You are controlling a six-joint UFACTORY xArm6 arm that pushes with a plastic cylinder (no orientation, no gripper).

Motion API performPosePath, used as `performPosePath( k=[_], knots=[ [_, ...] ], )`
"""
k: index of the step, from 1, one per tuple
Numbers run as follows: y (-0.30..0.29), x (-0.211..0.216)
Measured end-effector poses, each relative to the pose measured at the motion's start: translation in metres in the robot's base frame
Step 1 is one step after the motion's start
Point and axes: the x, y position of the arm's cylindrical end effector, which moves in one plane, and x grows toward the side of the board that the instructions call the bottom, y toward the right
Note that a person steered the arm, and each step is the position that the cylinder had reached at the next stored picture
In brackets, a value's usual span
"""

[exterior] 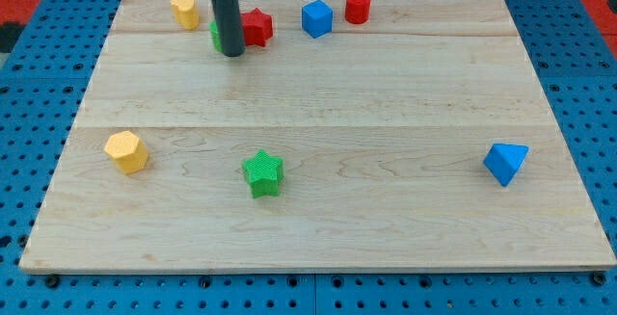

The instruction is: Move the green circle right to the yellow heart

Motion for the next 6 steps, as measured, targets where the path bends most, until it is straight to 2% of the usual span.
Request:
performPosePath(
  k=[2, 3, 4, 5, 6],
  knots=[
    [-0.001, -0.014],
    [-0.021, -0.013],
    [-0.021, -0.04],
    [-0.021, -0.018],
    [-0.027, 0.038]
  ],
)
